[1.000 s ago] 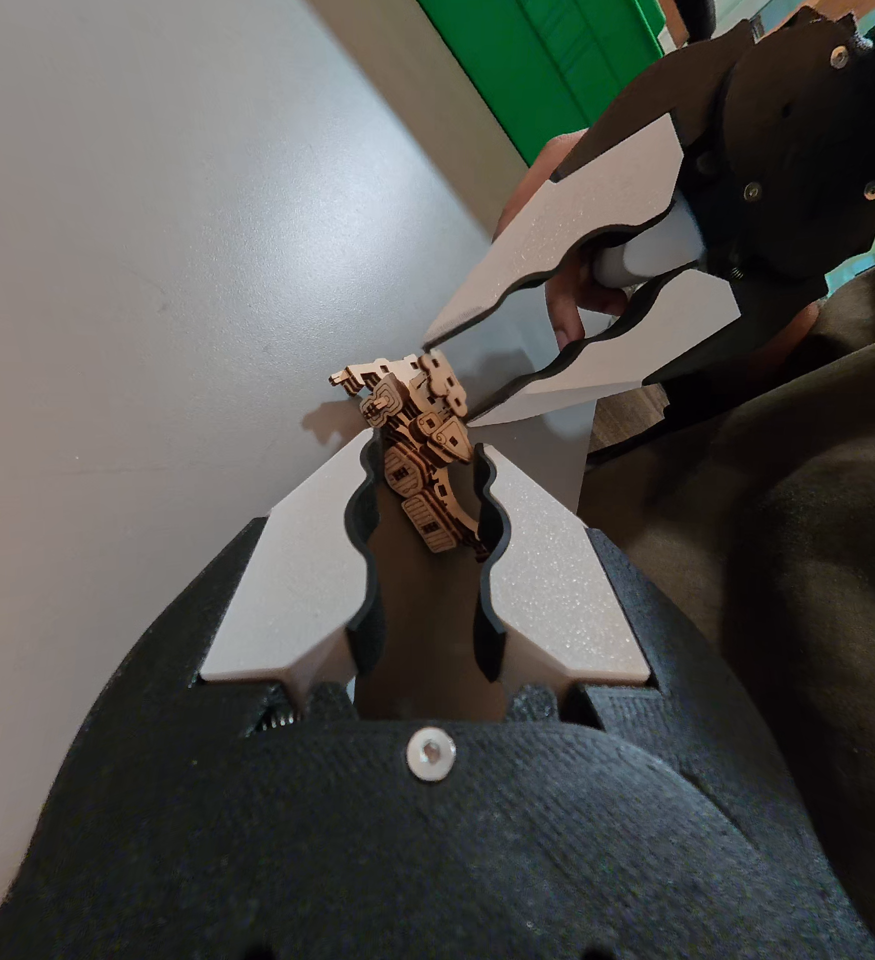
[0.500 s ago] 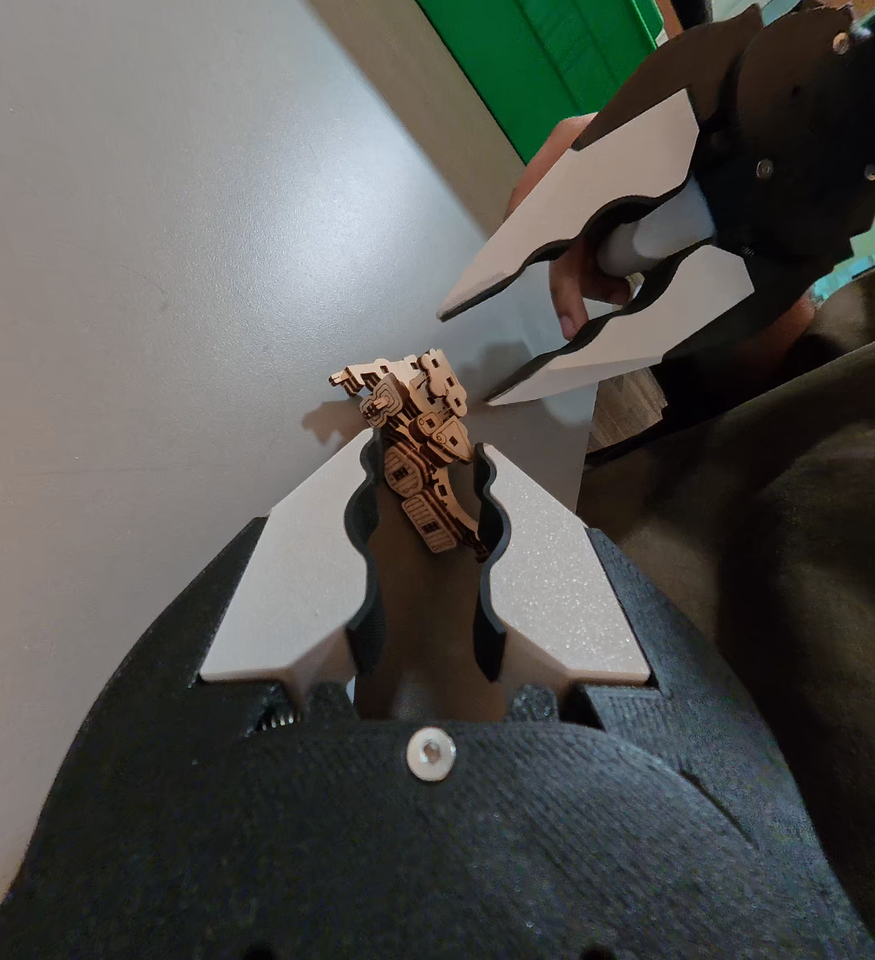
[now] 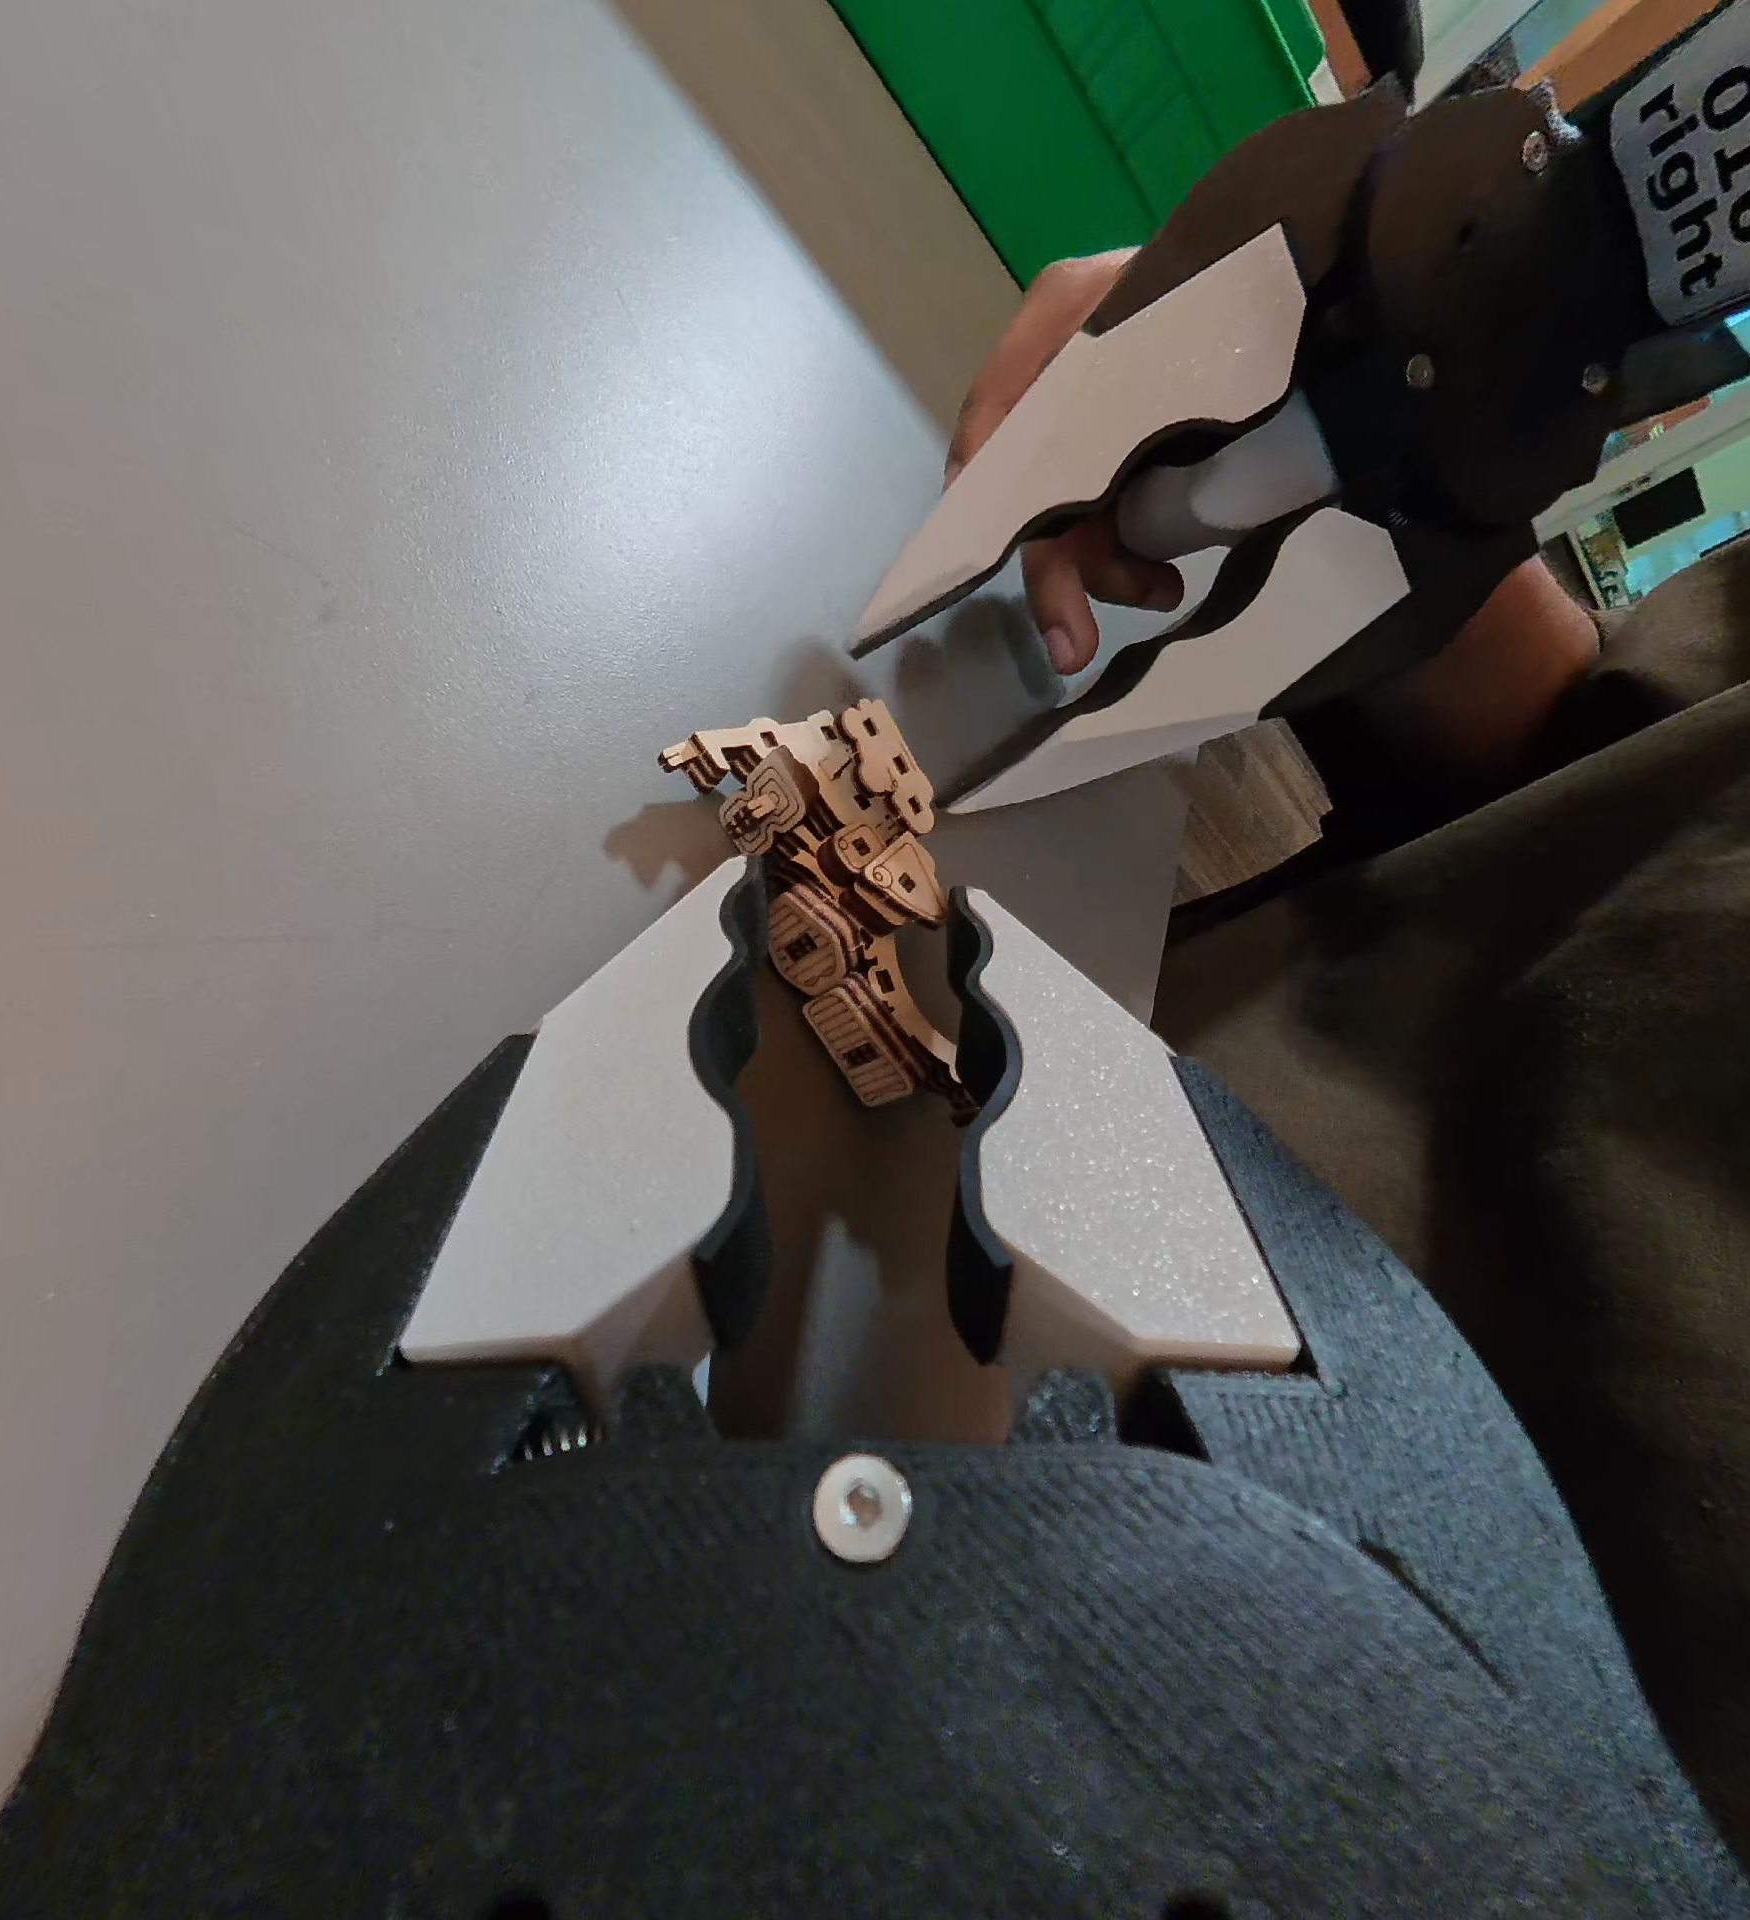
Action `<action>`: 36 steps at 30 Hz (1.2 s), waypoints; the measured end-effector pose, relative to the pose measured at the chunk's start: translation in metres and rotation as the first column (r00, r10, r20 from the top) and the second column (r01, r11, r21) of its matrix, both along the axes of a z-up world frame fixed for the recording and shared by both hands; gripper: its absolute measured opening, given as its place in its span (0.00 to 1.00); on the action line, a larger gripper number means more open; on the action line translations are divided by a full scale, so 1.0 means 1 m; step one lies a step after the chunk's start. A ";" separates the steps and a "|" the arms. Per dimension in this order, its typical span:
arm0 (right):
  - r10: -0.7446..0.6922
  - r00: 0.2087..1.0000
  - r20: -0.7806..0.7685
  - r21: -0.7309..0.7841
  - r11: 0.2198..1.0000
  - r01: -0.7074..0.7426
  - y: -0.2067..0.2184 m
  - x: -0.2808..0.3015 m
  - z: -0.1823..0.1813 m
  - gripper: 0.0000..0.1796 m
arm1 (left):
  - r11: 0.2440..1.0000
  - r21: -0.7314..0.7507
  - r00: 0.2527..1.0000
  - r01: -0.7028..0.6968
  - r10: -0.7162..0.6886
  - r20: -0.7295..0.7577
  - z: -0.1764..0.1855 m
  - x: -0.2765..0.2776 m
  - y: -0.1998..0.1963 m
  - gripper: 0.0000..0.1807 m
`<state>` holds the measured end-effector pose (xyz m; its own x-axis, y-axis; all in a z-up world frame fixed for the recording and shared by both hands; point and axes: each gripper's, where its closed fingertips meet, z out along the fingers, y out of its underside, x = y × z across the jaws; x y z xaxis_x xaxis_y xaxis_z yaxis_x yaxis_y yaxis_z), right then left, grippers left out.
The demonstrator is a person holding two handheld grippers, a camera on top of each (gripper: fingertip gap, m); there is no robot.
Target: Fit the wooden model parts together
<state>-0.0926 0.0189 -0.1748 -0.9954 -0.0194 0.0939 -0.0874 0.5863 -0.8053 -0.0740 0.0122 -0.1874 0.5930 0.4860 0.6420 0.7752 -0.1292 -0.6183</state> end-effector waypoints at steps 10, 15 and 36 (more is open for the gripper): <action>0.014 1.000 0.005 0.000 1.000 -0.014 -0.002 0.002 -0.003 0.13 | 1.000 0.002 1.000 0.000 0.000 0.001 0.000 0.000 0.000 0.18; 0.019 1.000 0.000 0.002 1.000 -0.019 -0.002 0.003 -0.003 0.13 | 1.000 0.001 1.000 -0.001 0.001 0.001 0.000 0.000 0.000 0.18; 0.078 0.997 0.012 0.039 0.996 -0.079 -0.004 0.007 -0.001 0.12 | 1.000 0.002 1.000 0.002 -0.002 0.002 0.000 0.000 0.000 0.18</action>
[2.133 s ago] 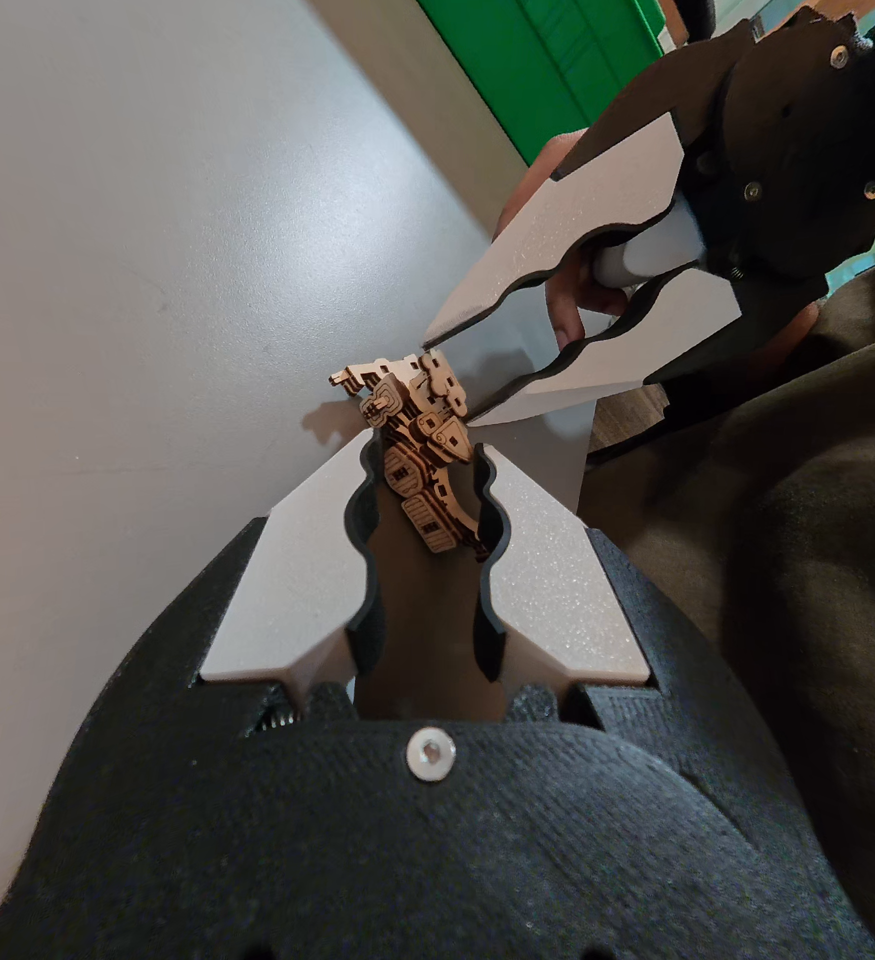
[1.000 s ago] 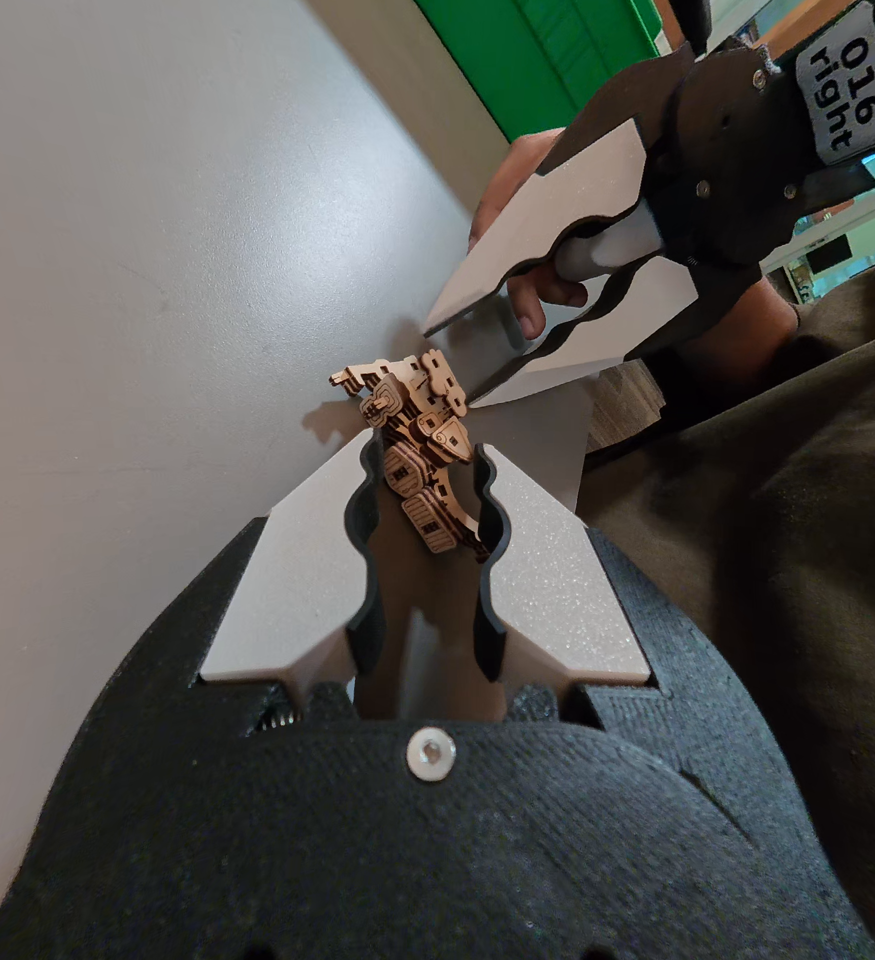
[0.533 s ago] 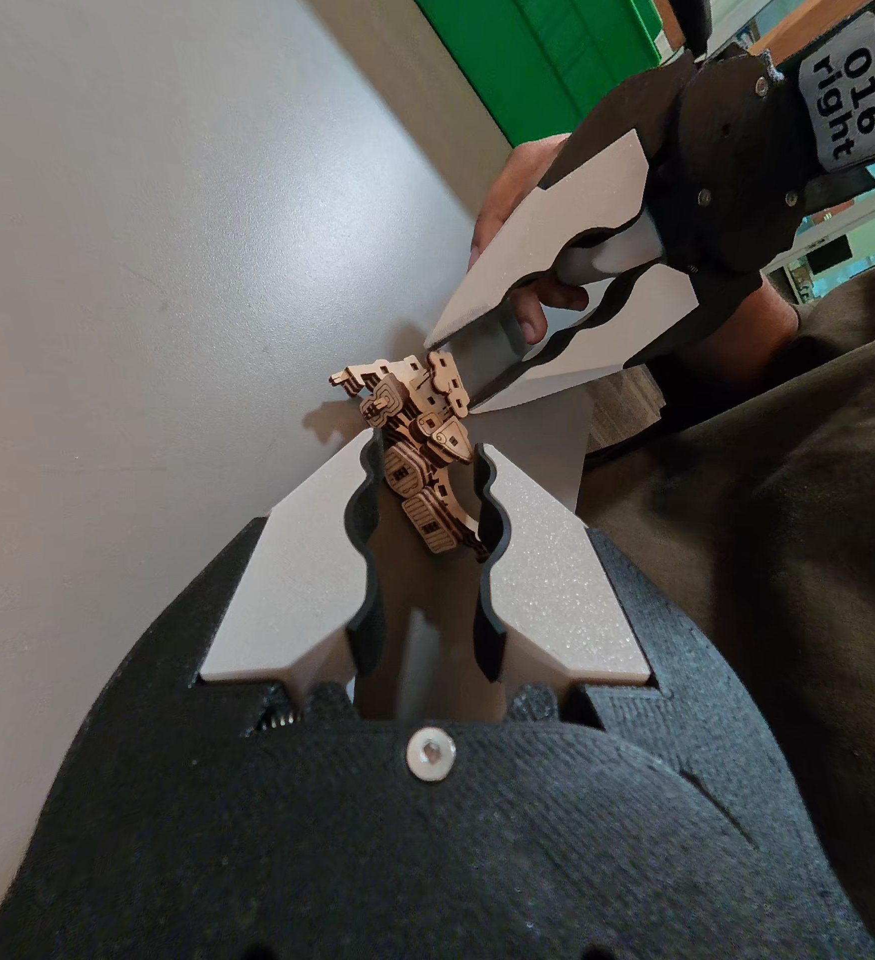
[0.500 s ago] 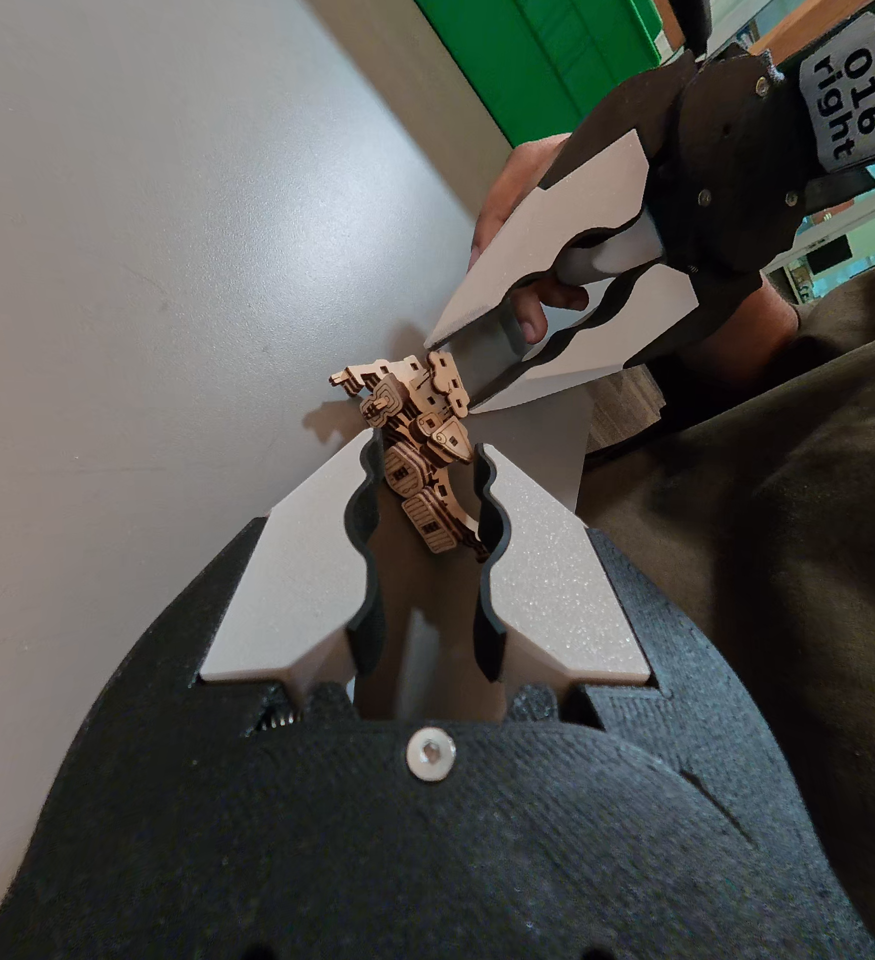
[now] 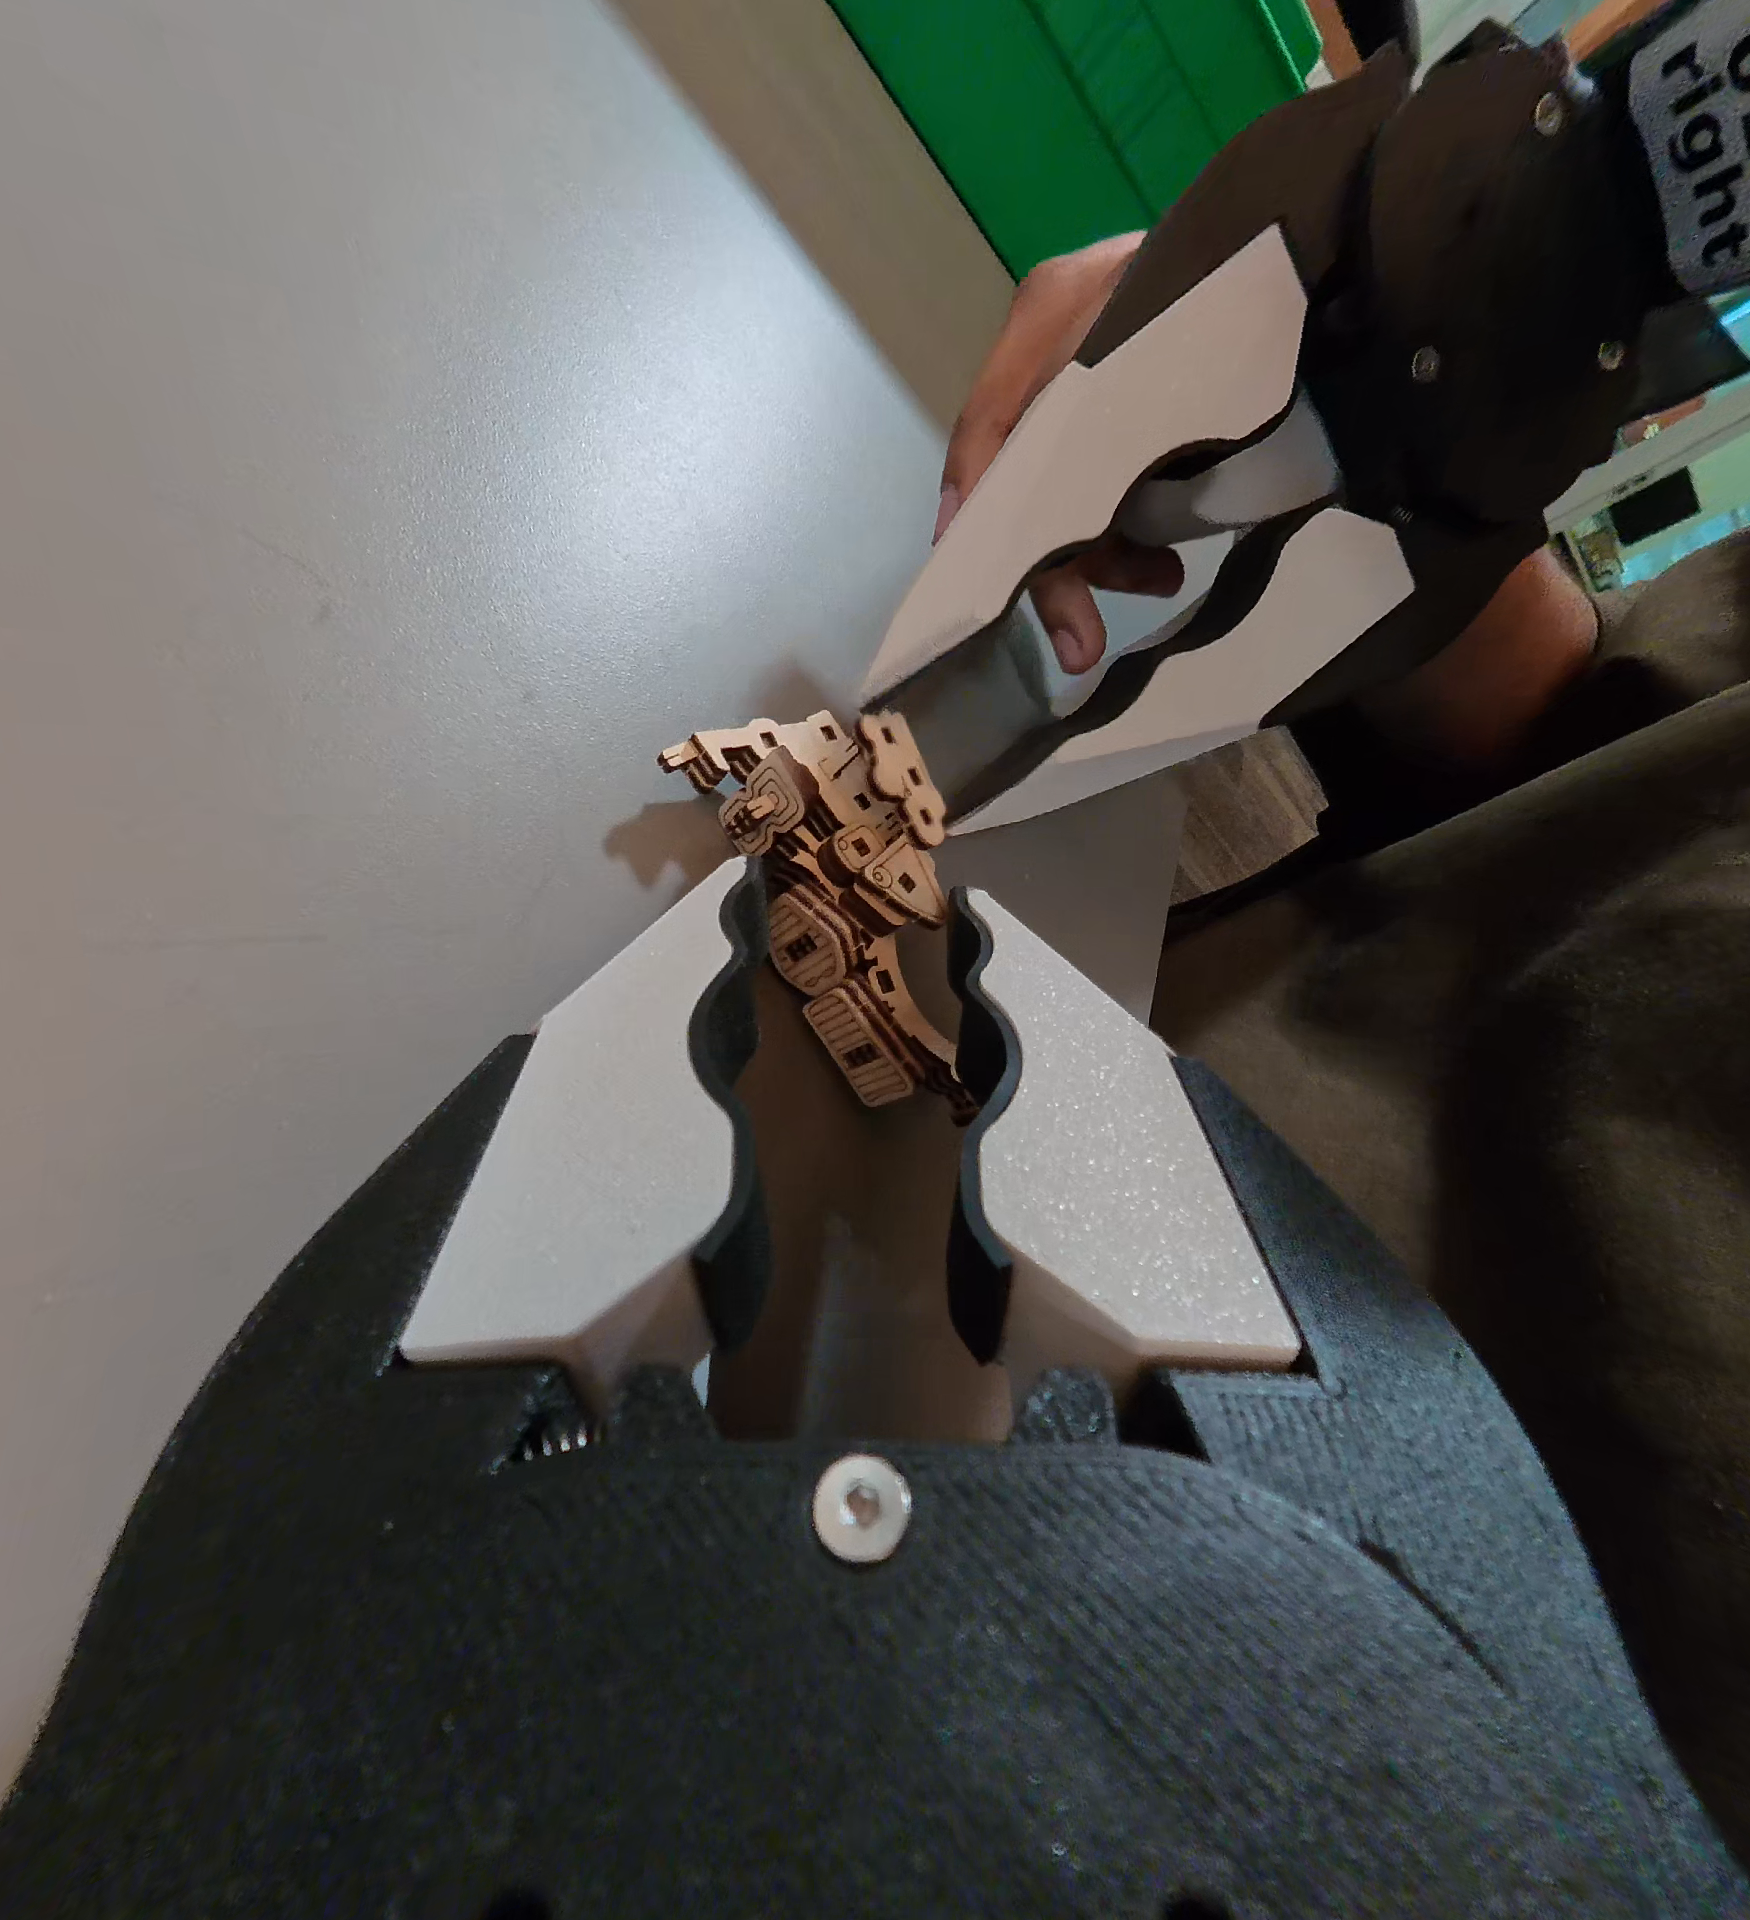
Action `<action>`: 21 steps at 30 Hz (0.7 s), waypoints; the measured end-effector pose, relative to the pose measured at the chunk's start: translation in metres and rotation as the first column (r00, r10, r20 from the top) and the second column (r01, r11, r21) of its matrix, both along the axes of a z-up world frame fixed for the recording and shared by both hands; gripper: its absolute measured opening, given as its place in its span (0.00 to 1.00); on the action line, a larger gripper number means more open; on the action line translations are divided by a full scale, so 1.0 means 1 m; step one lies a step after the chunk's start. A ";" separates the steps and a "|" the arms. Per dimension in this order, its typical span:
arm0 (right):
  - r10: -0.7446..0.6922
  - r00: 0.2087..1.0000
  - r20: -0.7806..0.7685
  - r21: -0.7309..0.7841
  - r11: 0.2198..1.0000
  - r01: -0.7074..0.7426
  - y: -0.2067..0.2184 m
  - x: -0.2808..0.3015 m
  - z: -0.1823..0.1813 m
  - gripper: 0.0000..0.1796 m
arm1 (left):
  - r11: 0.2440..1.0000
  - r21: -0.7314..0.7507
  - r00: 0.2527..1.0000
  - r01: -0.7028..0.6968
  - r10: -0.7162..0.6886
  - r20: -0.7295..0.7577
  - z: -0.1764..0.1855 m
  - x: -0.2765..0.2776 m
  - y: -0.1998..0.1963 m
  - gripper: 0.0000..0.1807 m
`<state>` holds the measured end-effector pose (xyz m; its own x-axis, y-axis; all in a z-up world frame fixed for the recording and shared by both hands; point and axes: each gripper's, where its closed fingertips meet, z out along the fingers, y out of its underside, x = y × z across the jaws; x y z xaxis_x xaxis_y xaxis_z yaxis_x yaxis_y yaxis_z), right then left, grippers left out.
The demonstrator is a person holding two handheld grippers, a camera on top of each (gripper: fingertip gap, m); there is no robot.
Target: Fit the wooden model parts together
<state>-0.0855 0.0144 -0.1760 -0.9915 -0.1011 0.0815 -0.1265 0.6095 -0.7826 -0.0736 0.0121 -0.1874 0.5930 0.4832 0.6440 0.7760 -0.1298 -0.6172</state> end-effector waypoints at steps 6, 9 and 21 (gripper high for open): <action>0.059 0.998 -0.009 0.061 0.996 -0.058 0.001 -0.003 0.003 0.12 | 1.000 0.001 1.000 0.002 -0.002 0.000 0.000 0.000 0.000 0.18; 0.076 0.997 0.001 0.074 0.994 -0.076 0.001 -0.003 0.004 0.12 | 1.000 -0.002 1.000 0.004 -0.004 -0.002 0.000 0.001 0.000 0.18; 0.148 0.988 0.051 0.145 0.977 -0.154 0.002 -0.001 -0.001 0.12 | 1.000 0.000 1.000 0.008 -0.008 0.001 0.000 0.001 0.001 0.18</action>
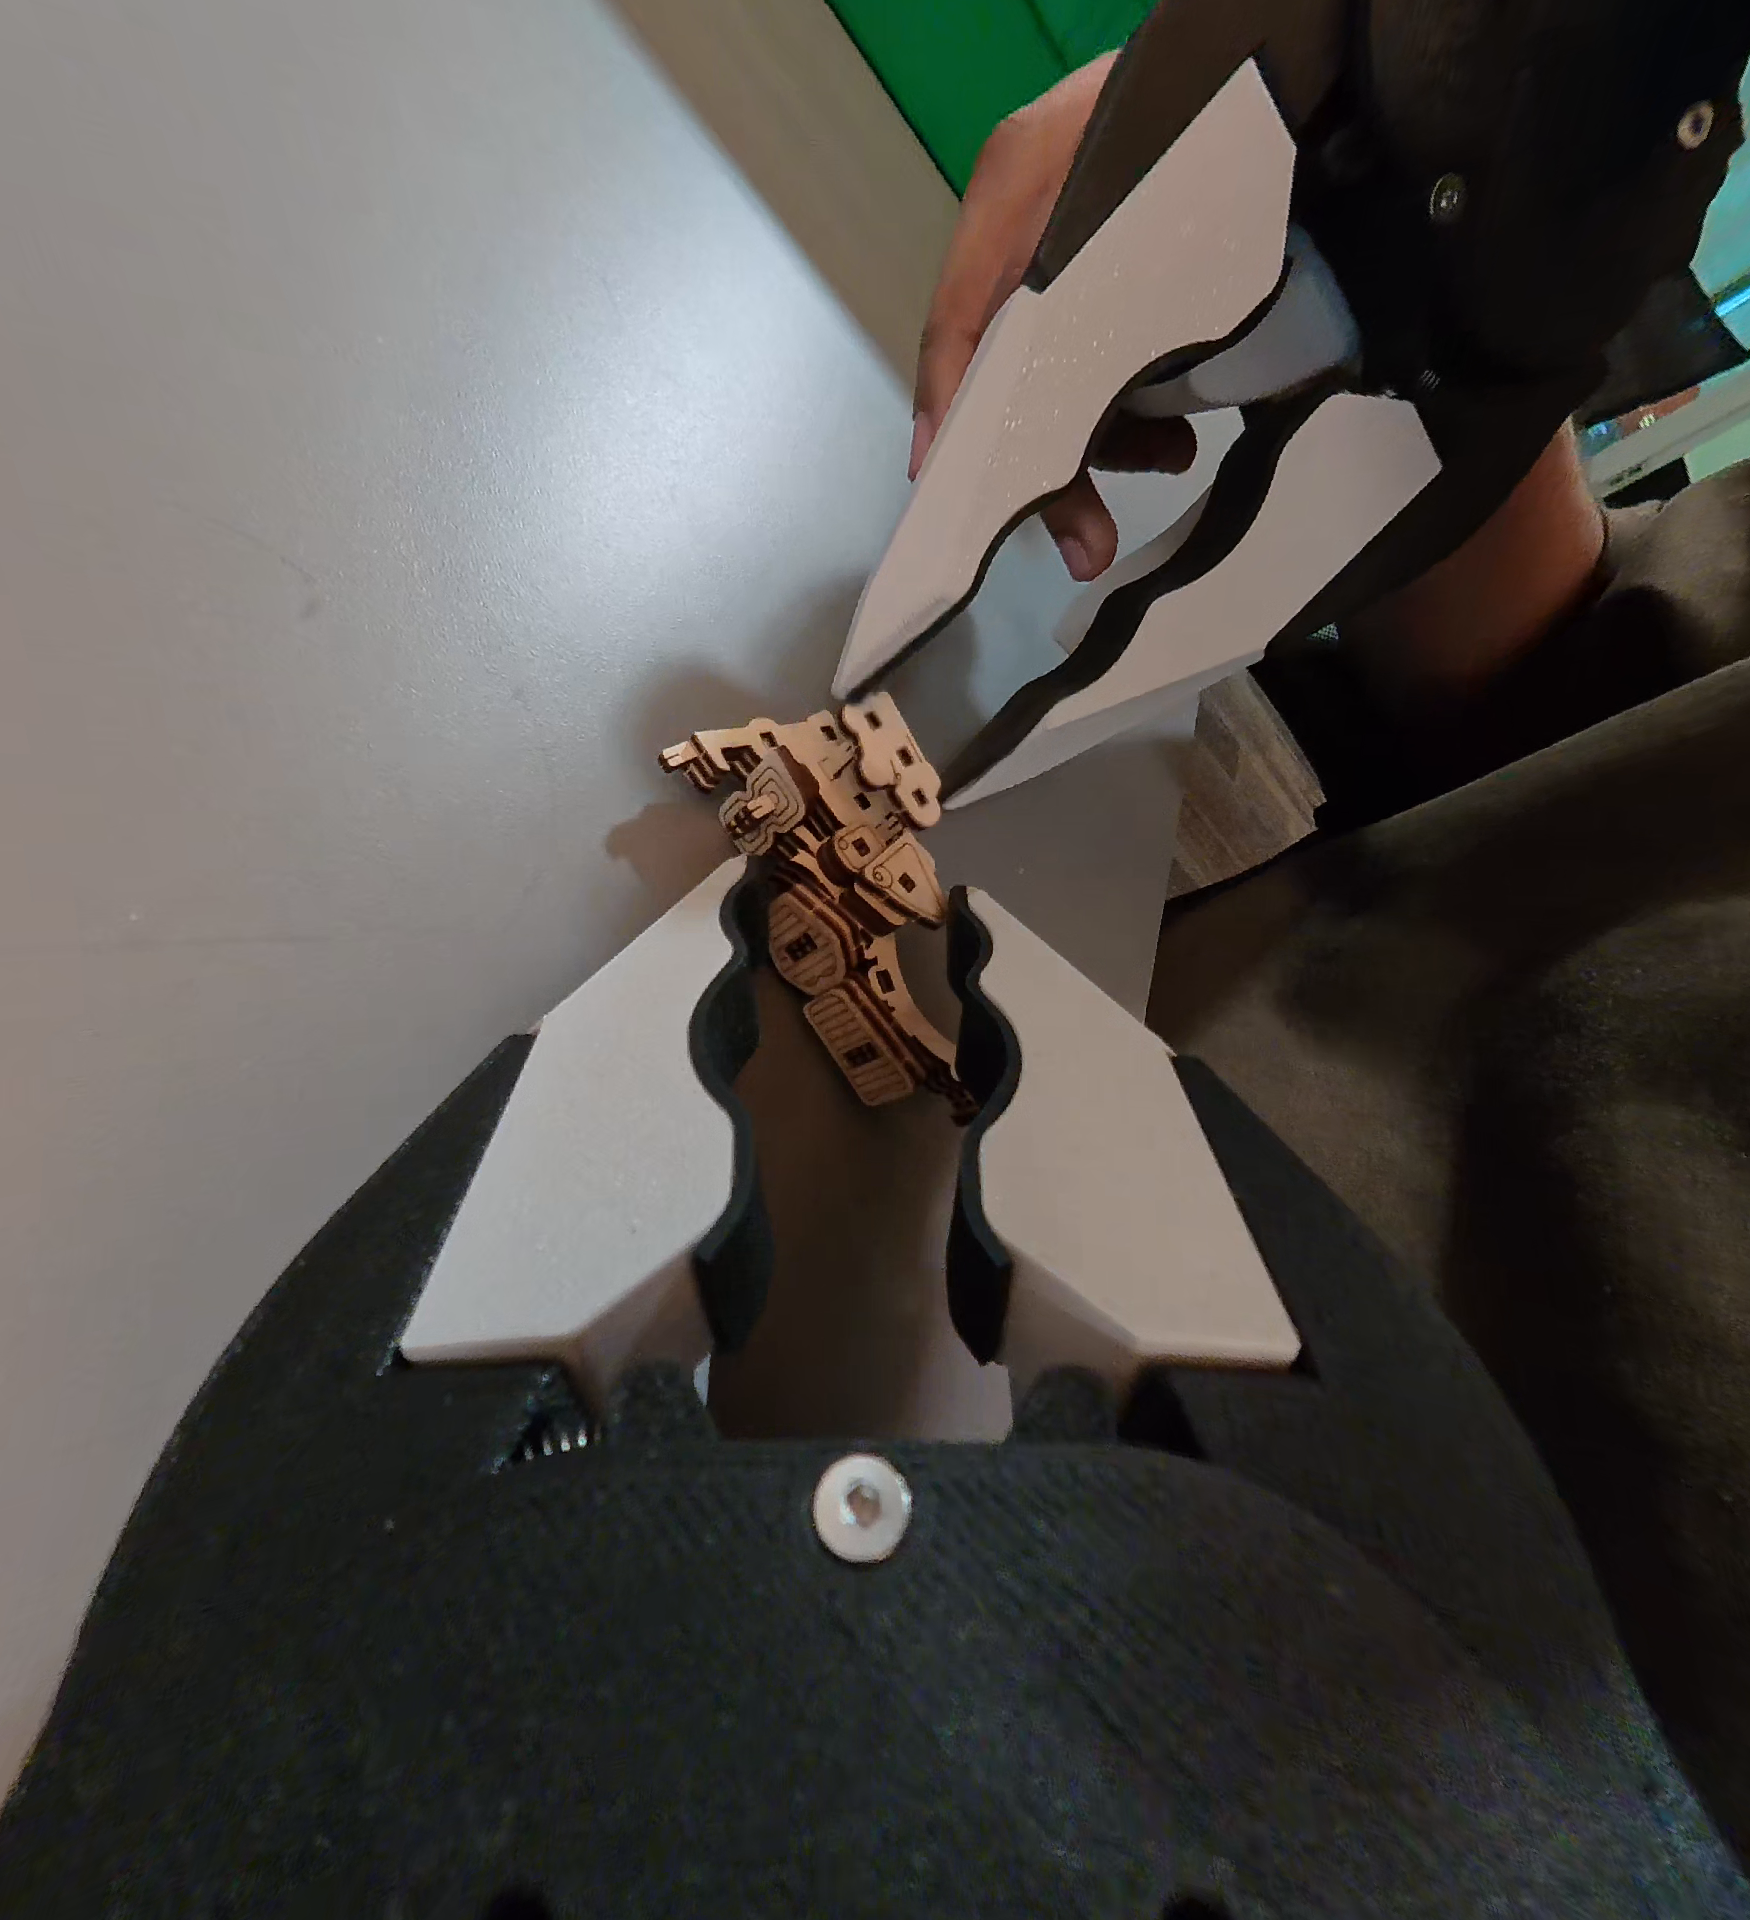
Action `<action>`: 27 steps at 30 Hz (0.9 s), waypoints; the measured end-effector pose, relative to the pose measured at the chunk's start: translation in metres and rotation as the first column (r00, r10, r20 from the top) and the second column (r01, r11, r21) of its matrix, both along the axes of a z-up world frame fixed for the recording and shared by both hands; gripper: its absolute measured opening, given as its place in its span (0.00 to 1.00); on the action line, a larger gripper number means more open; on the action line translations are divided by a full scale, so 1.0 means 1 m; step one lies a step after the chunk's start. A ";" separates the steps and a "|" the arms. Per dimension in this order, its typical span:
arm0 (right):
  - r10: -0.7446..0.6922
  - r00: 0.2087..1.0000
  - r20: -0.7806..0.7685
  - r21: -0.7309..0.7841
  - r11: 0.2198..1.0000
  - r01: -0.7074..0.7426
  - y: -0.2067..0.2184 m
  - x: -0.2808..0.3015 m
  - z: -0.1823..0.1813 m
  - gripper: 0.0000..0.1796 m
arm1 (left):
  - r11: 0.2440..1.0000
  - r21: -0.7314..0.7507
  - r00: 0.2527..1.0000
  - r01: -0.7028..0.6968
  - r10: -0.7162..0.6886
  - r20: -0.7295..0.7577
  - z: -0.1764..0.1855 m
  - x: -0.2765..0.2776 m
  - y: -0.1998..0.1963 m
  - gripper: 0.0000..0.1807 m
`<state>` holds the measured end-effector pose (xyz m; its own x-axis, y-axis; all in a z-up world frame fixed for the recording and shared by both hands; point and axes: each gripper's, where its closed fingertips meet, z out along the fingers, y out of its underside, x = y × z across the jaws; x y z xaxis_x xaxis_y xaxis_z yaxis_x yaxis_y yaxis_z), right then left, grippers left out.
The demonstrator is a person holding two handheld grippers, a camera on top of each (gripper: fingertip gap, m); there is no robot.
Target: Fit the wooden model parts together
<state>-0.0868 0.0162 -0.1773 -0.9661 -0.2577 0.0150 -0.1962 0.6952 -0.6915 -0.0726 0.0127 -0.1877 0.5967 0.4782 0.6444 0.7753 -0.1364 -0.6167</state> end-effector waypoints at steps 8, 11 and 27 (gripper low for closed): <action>0.016 1.000 0.012 0.018 1.000 -0.016 -0.001 0.001 -0.001 0.12 | 1.000 0.002 1.000 -0.001 0.001 0.003 0.000 0.000 0.000 0.18; 0.020 1.000 0.018 0.018 1.000 -0.020 -0.001 0.001 -0.001 0.12 | 1.000 0.002 1.000 -0.001 0.001 0.002 0.000 0.000 0.000 0.18; 0.003 0.999 0.052 -0.030 1.000 -0.002 -0.001 -0.001 0.000 0.12 | 1.000 0.005 1.000 -0.003 0.003 0.005 0.000 0.000 0.000 0.18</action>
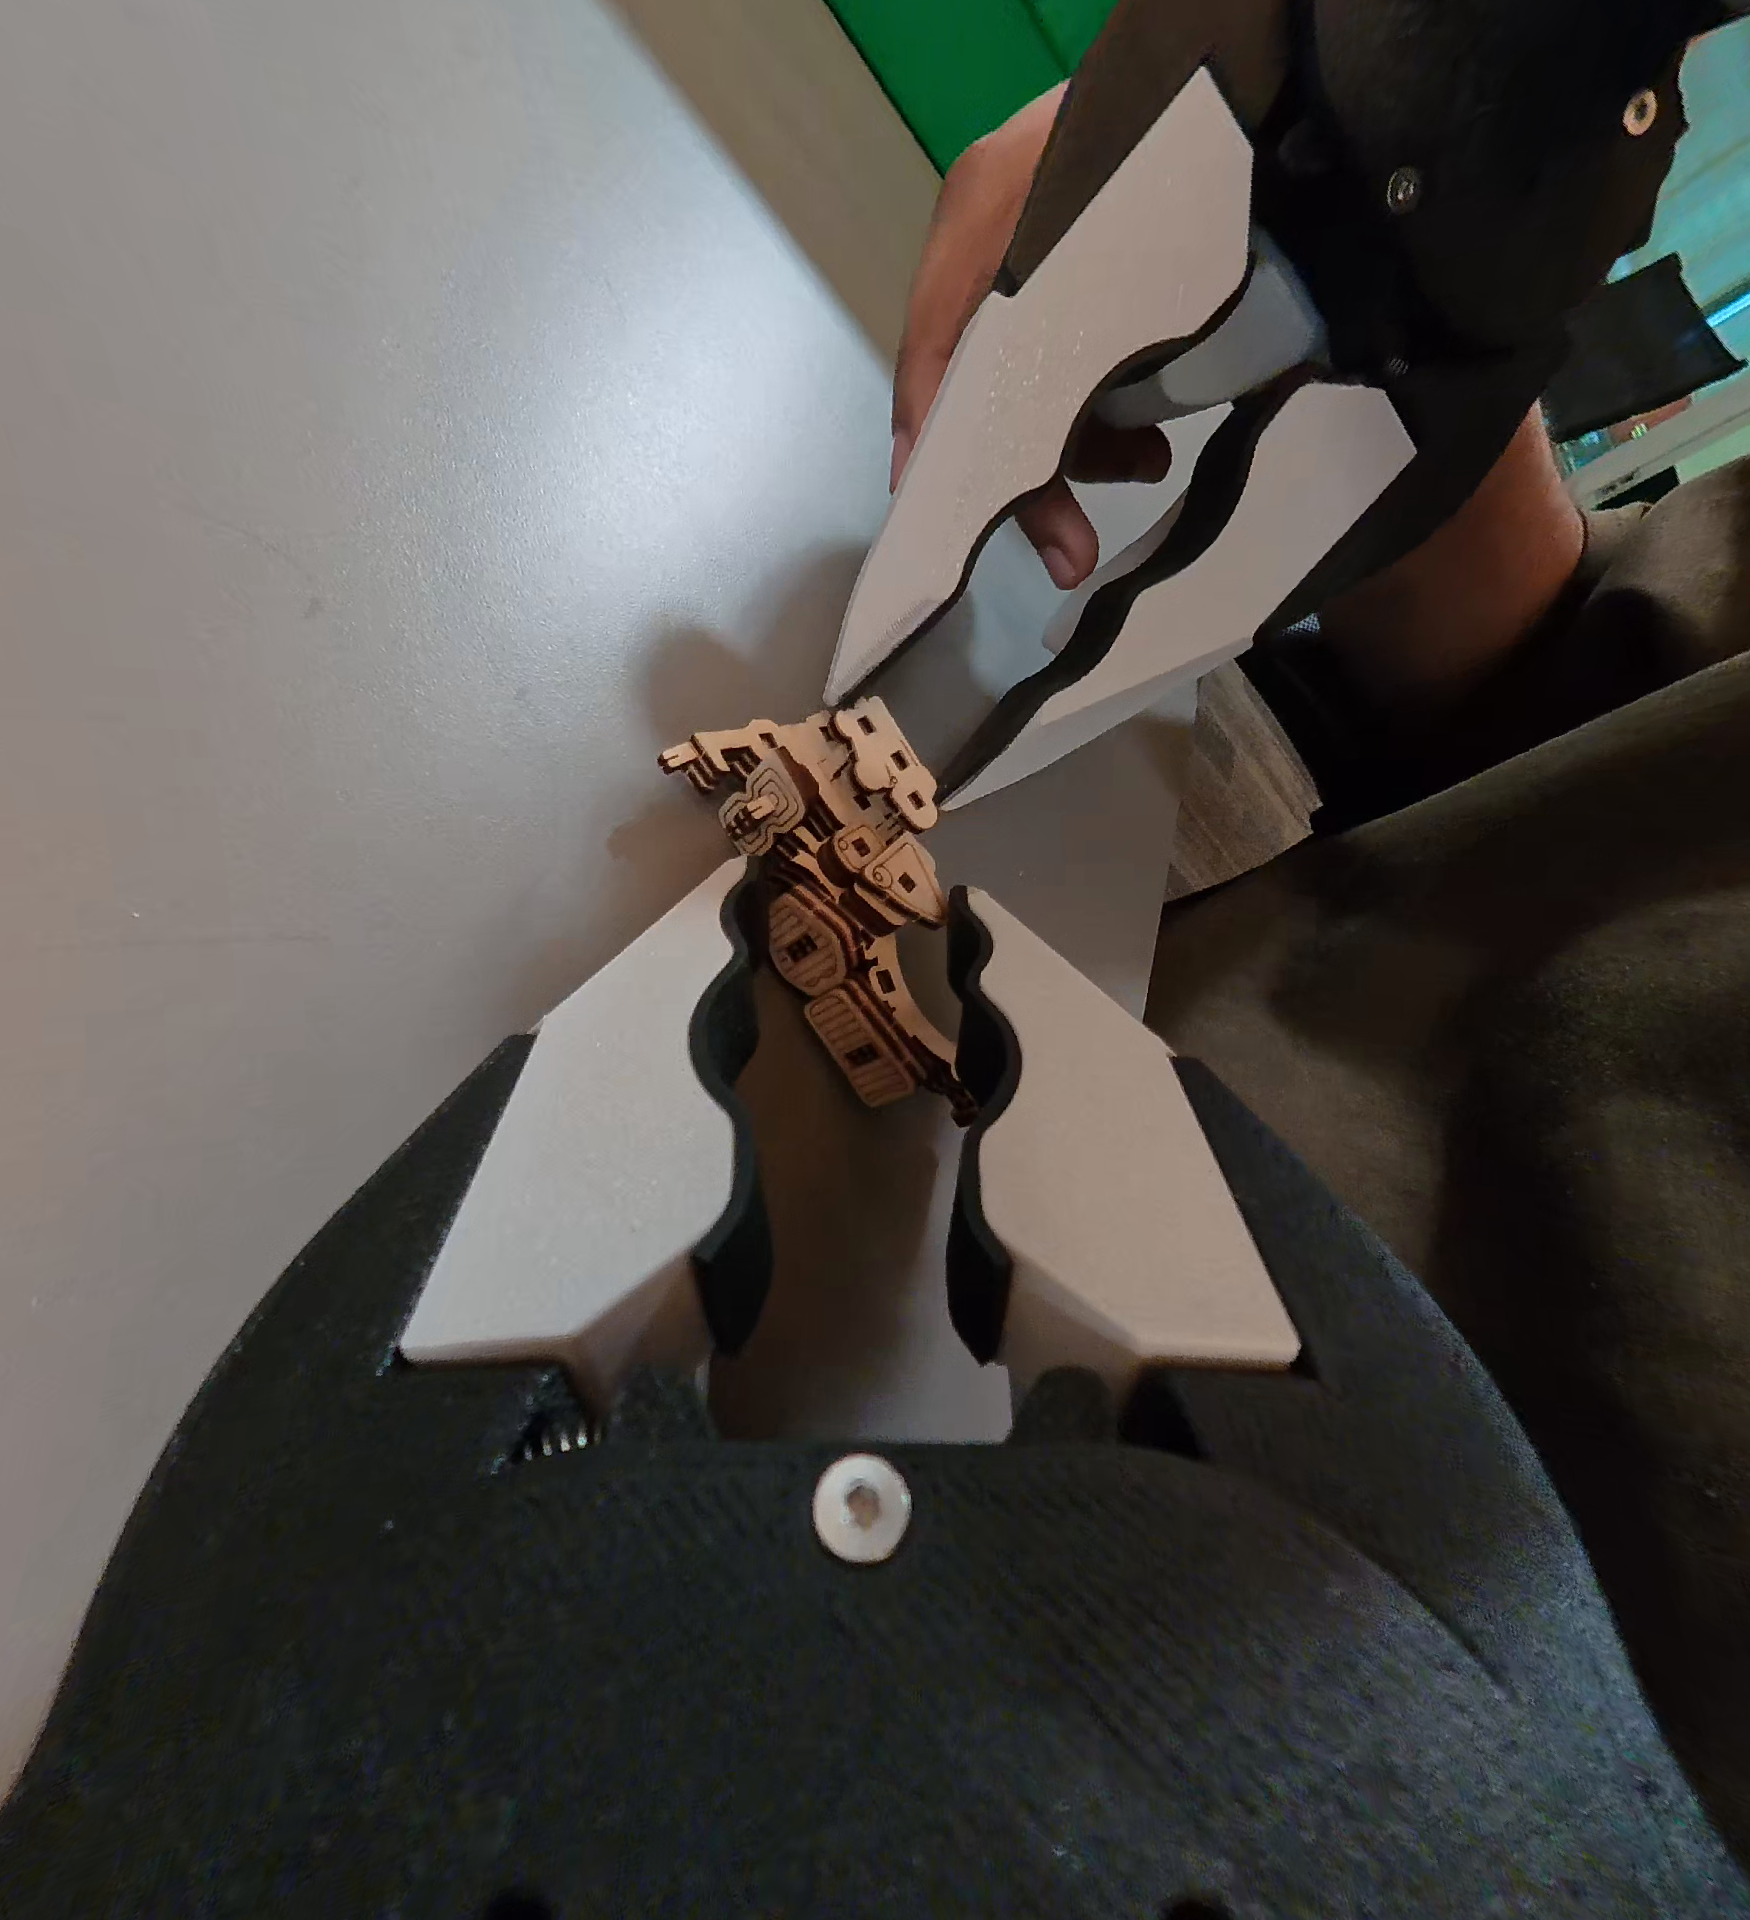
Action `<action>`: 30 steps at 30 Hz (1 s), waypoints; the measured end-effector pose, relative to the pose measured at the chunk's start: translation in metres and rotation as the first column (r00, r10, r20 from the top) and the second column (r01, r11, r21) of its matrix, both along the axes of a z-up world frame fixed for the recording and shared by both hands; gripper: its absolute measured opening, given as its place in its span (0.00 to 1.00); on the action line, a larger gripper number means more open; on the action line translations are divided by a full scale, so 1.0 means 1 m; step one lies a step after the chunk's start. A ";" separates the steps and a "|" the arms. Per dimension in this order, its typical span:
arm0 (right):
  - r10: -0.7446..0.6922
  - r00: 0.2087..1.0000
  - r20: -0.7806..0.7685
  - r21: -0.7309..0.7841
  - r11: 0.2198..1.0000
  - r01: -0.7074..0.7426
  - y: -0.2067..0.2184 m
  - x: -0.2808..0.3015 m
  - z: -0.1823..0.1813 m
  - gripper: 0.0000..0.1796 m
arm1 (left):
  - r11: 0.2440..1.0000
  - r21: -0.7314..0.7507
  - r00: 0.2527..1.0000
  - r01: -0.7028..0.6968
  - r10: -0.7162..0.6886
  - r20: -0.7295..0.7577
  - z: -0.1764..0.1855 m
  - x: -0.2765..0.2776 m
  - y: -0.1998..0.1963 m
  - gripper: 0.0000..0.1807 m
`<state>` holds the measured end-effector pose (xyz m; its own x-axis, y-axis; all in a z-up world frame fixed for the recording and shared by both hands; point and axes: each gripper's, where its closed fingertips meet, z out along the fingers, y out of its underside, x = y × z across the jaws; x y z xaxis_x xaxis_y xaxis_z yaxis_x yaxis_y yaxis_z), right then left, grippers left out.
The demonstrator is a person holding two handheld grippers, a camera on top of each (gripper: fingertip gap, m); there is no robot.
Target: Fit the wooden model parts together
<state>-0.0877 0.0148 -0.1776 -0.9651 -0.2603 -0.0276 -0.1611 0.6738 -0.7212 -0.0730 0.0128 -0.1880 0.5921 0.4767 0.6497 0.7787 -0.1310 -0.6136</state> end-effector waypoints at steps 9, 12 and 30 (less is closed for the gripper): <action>0.001 0.999 -0.034 0.008 1.000 -0.001 0.000 0.000 0.000 0.12 | 1.000 0.002 1.000 -0.002 0.002 0.005 0.000 0.000 0.000 0.18; 0.000 0.999 -0.041 0.012 1.000 0.001 -0.001 0.000 0.000 0.12 | 1.000 0.001 1.000 -0.002 0.002 0.005 0.000 0.000 0.000 0.18; 0.008 1.000 -0.014 -0.005 1.000 -0.008 0.000 0.001 0.000 0.12 | 1.000 0.000 1.000 -0.002 0.002 0.002 0.000 0.000 0.000 0.18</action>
<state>-0.0863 0.0149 -0.1772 -0.9633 -0.2683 -0.0128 -0.1767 0.6688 -0.7222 -0.0732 0.0126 -0.1880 0.5895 0.4781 0.6511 0.7805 -0.1294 -0.6116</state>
